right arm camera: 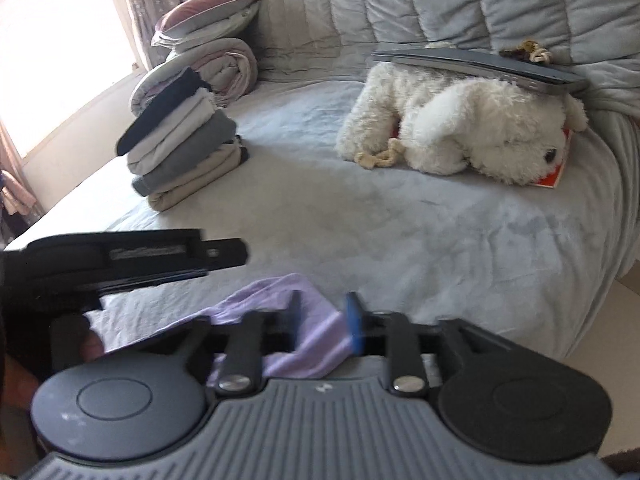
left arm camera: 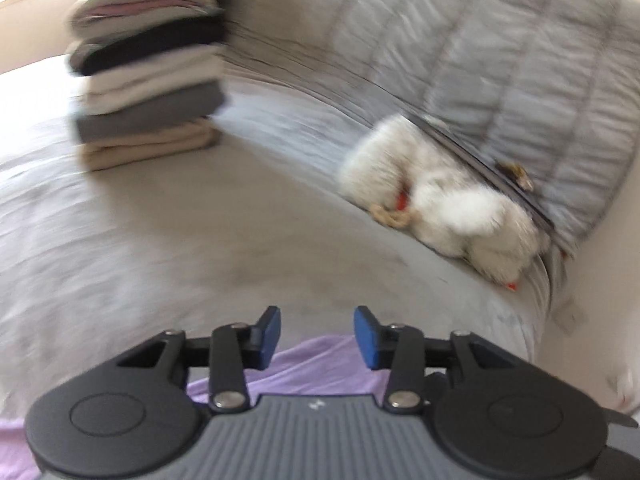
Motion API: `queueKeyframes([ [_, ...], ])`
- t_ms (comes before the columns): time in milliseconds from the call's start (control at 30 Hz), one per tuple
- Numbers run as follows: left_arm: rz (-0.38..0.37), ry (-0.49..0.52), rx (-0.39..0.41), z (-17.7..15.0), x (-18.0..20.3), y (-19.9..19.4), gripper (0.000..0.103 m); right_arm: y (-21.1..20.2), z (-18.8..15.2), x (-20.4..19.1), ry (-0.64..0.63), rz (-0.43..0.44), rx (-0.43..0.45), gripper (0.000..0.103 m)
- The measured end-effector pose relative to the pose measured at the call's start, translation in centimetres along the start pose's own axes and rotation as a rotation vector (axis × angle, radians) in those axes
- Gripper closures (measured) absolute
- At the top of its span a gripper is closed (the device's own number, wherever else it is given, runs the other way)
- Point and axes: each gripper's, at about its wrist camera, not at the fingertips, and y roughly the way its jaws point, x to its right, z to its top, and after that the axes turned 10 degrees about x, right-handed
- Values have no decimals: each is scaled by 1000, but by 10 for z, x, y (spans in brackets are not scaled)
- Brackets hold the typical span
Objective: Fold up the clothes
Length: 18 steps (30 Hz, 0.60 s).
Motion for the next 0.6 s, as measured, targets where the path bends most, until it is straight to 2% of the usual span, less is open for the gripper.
queueKeyframes([
  [233, 186, -45, 63, -4, -57, -61, 56, -3, -3, -27, -48, 59, 0, 67],
  [333, 325, -93, 113, -10, -83, -91, 45, -3, -5, -41, -71, 87, -10, 67],
  [400, 407, -111, 139, -14, -97, -110, 44, -3, -7, -54, -106, 105, -12, 67],
  [600, 562, -122, 139, -27, -137, -156, 25, -6, -15, -93, -162, 164, -26, 65],
])
